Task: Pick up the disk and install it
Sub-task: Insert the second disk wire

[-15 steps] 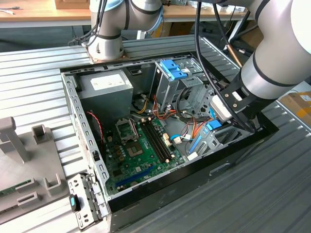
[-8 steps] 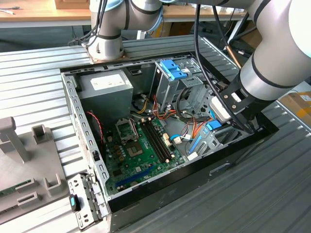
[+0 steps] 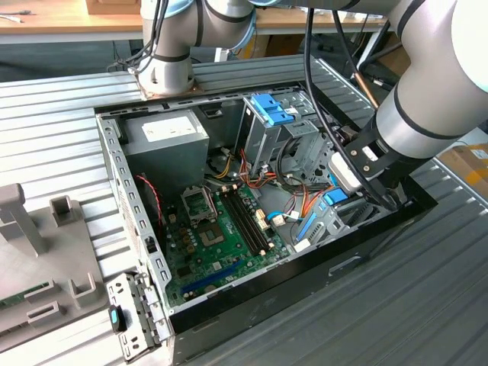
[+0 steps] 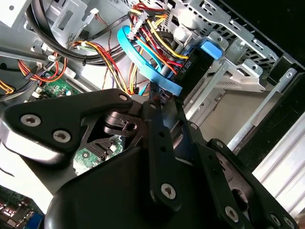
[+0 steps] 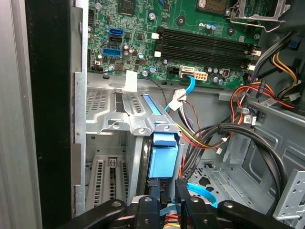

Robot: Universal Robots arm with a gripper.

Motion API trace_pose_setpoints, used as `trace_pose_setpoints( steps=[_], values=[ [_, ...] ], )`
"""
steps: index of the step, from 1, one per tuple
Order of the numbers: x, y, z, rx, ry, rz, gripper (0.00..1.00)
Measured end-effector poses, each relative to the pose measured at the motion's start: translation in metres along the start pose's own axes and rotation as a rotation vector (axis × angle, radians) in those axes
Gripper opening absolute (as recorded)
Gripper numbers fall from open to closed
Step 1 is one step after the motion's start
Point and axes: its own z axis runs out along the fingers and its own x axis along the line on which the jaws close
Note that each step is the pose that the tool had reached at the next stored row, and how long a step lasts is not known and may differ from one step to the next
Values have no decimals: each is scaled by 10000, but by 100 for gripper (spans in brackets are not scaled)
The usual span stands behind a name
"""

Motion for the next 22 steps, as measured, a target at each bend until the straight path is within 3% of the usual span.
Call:
trace_pose_setpoints(
  steps=[6,8,12,16,19,20,22],
  values=[
    [-8,-15,-41,0,-1,0,27],
    [-8,21,-36,0,-2,-1,27],
    [-19,11,-65,0,0,0,27],
    [-57,-44,-120,-4,1,0,27],
    [-80,-95,-116,-94,95,-14,27],
    [-98,-104,-133,-102,150,-33,27],
    [-104,-144,-124,-96,178,10,27]
  ],
)
